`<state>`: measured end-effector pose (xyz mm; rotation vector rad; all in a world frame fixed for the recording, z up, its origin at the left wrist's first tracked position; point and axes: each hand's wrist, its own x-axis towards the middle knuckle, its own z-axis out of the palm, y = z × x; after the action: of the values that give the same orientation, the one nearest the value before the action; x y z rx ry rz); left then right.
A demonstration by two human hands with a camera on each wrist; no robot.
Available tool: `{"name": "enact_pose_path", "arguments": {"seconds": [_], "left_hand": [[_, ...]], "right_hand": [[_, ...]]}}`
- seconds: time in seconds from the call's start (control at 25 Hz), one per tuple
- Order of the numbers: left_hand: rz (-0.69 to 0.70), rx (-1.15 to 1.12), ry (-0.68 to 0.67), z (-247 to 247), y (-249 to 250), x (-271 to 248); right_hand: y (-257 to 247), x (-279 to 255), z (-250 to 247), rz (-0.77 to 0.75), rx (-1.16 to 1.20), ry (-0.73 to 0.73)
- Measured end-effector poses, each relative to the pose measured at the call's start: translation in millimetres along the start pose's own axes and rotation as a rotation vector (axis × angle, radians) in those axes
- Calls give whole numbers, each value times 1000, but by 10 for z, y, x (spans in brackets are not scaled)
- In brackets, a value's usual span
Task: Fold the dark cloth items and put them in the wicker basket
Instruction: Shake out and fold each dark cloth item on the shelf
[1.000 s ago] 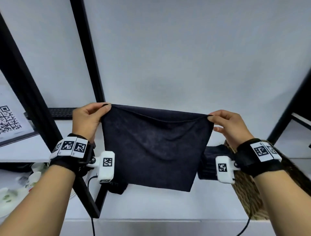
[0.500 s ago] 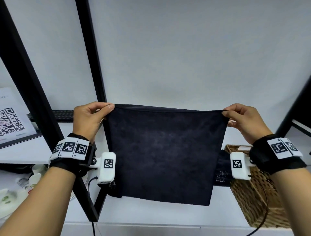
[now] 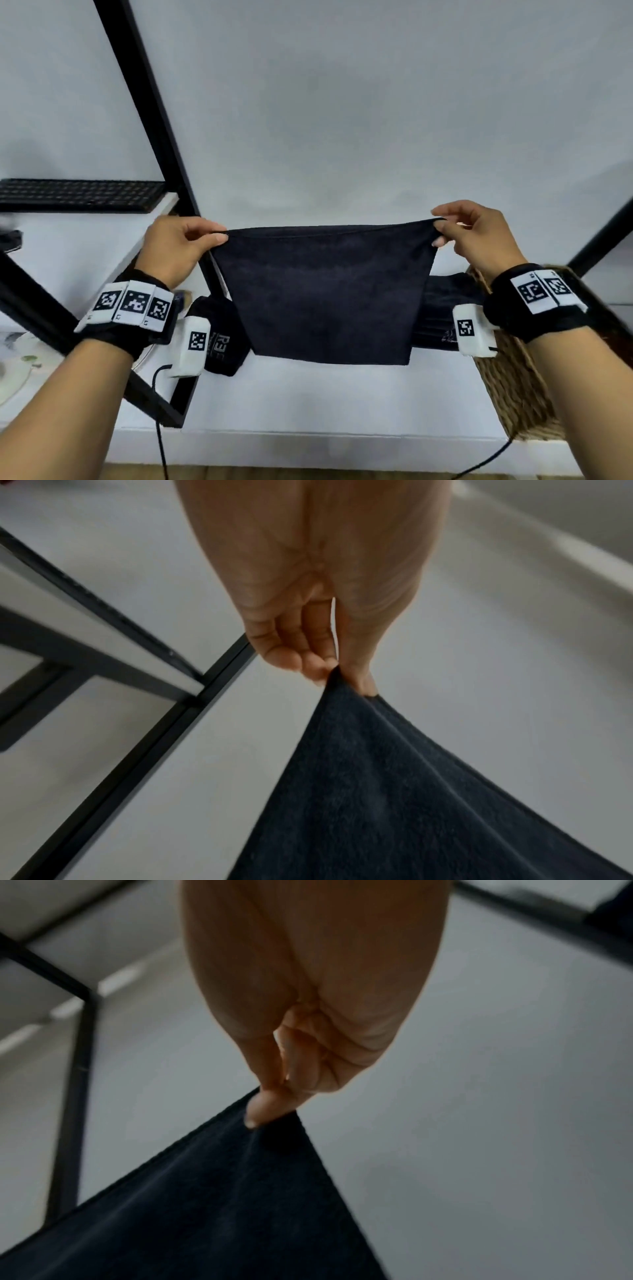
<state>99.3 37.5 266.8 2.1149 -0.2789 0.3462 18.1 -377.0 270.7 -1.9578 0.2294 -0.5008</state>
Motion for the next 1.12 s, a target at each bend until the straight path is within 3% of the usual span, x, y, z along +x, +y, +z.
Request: {"name": "enact_pose_path", "arguments": {"seconds": [0.12,0.28,0.44,0.56,0.72,0.88,1.12], "left_hand": [[-95,74,-85,419,-329,370],[-238,-269,-72,809,-548,712],[-316,-454,40,942,-690,473],[-411,-384,76,1128,-1018,-44],[-555,-178,-97,1499,-1789,-1025],[-681,89,-336,1789,-2332,-2005],[-606,246,-630,1824,-2541,-2433]], "right_hand": [[375,458,286,99,86,-4],[610,856,507,151,207,85],[808,689,502,211,355,59],[1149,230,593,328,316,23],[2057,-650,808,486,67,-72],[2893,-1596,975,706,-121,-277],[3123,-2095,957,818,-245,-427]]}}
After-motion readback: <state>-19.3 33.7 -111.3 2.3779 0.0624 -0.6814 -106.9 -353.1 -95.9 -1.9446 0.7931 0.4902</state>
